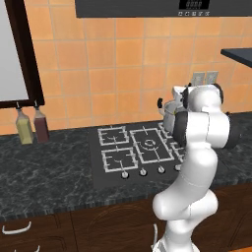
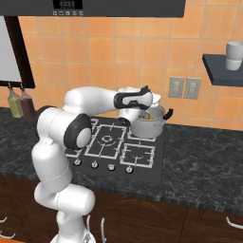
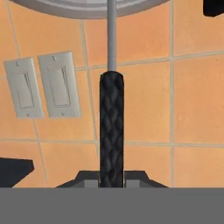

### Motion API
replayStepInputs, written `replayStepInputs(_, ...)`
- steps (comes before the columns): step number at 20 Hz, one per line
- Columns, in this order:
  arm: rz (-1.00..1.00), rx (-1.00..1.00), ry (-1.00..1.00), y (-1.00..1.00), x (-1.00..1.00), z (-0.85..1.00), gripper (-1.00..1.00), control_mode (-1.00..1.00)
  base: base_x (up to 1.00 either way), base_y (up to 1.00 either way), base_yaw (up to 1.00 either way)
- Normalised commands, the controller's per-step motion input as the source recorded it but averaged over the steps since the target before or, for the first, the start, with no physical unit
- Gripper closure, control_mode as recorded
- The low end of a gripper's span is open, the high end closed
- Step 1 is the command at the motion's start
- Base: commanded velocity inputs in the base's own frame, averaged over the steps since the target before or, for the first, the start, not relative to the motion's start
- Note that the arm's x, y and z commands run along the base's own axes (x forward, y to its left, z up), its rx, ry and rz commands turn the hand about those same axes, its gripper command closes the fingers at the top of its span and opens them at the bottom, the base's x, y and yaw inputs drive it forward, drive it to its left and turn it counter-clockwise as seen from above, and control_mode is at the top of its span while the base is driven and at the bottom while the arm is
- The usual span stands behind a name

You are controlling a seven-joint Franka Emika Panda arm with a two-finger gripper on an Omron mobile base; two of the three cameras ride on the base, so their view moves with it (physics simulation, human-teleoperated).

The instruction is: Put the lemon and broccoli in the pot. Retrieve the spatula and lightly stir the vegetables in the pot.

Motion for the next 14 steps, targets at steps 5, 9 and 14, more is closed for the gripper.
replayStepInputs(5,0.00,0.00,0.00,0.07,0.66,-0.66,1.00,-1.00,0.00,0.00,0.00)
replayStepInputs(9,0.00,0.00,-0.02,0.00,0.00,-0.89,1.00,-1.00,0.00,0.00,0.00)
replayStepInputs(14,0.00,0.00,-0.31,0.00,0.31,0.51,1.00,-1.00,0.00,0.00,0.00)
